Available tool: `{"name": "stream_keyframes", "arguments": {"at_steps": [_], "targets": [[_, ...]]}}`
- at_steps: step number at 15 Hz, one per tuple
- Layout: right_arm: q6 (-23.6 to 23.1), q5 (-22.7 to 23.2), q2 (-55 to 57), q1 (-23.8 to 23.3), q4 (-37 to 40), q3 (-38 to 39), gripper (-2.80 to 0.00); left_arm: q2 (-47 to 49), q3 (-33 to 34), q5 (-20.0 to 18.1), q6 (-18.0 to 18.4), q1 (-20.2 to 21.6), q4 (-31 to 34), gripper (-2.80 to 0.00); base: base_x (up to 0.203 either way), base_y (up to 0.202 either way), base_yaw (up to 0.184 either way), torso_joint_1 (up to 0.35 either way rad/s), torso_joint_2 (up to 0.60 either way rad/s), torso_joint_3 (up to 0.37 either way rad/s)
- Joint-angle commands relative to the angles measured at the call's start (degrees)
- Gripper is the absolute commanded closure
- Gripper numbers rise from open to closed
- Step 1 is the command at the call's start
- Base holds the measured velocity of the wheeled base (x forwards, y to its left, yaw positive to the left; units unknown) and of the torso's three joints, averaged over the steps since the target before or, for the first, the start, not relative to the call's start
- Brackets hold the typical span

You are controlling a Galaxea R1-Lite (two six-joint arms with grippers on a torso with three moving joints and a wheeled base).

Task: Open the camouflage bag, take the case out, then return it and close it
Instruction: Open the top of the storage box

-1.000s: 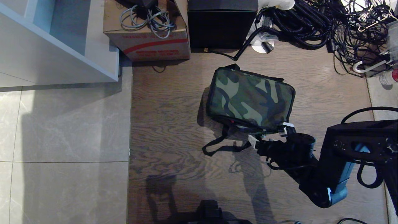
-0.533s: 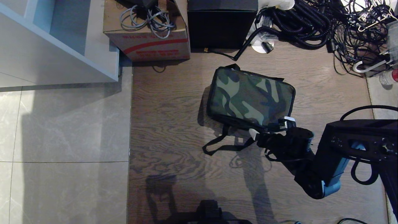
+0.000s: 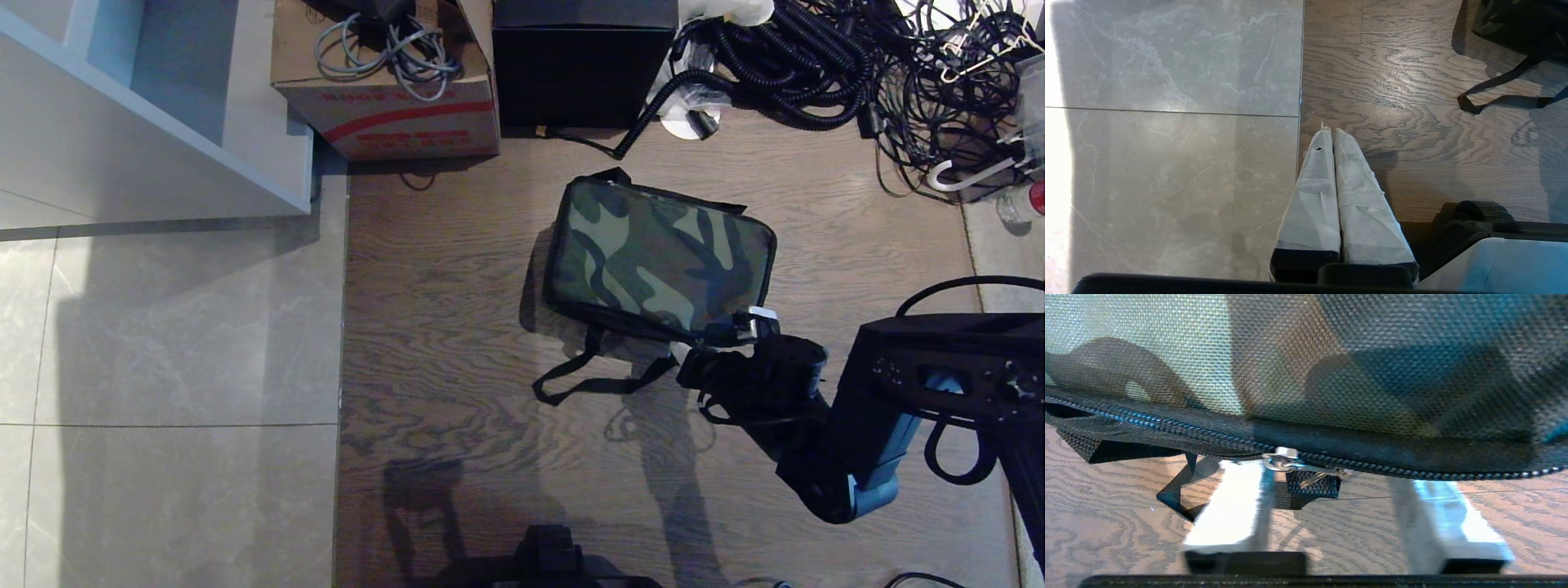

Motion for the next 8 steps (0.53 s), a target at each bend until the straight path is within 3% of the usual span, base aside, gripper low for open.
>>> {"name": "stream_keyframes", "arguments": {"at_steps": [1,4,8], "targets": [[0.0,0.1,-0.7,-0.1,-0.5,1.0,0.0,0.0,0.0,0.0,0.0,0.0,0.0,0.0,0.0,0.0,0.0,0.0,0.0,0.0],[-0.4,0.5,-3.1,-0.7,-0.5,5.3,0.0,0.0,0.0,0.0,0.0,0.0,0.0,0.0,0.0,0.0,0.0,0.0,0.0,0.0],[-3.1,4.5,-7.3,-2.4,-0.5,9.5,0.0,0.0,0.0,0.0,0.0,0.0,0.0,0.0,0.0,0.0,0.0,0.0,0.0,0.0]]}}
